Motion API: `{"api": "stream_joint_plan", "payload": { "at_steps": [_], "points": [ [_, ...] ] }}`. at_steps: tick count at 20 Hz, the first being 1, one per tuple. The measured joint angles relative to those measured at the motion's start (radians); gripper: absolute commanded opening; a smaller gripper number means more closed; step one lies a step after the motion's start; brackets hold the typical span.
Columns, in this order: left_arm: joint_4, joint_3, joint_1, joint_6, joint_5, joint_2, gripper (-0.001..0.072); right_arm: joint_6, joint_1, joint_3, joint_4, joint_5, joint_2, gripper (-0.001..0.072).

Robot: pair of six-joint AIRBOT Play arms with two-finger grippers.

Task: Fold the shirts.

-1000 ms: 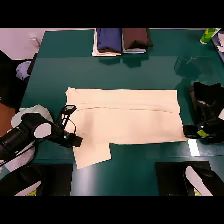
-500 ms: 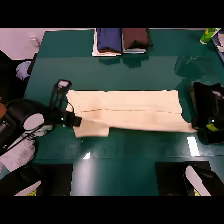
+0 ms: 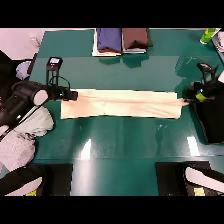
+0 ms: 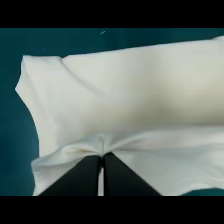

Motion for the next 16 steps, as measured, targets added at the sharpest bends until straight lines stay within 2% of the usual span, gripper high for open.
{"api": "stream_joint_plan", "payload": {
  "at_steps": [7,8,9,10,14,15,16],
  "points": [
    [-0.011,0.119,0.024,0.078,0.118,-0.243,0.0032,0.029,0.017,0.223,0.014,-0.013,-0.229,0.0018],
    [-0.011,0.132,0.026,0.081,0.126,-0.258,0.0114,0.03,0.016,0.24,0.027,-0.015,-0.248,0.005],
    [-0.012,0.146,0.026,0.084,0.127,-0.269,0.0351,0.031,0.013,0.251,0.043,-0.019,-0.264,0.0241],
    [-0.012,0.163,0.026,0.085,0.122,-0.278,0.047,0.031,0.008,0.259,0.057,-0.023,-0.274,0.0369],
    [-0.013,0.246,0.027,0.085,0.041,-0.29,0.0465,0.011,-0.031,0.276,0.125,-0.038,-0.283,0.0421],
    [-0.014,0.269,0.027,0.086,0.011,-0.291,0.0326,0.001,-0.046,0.278,0.132,-0.03,-0.279,0.0535],
    [-0.024,0.286,0.027,0.086,-0.019,-0.292,0.0138,-0.01,-0.063,0.277,0.14,-0.018,-0.276,0.0607]
  ]
}}
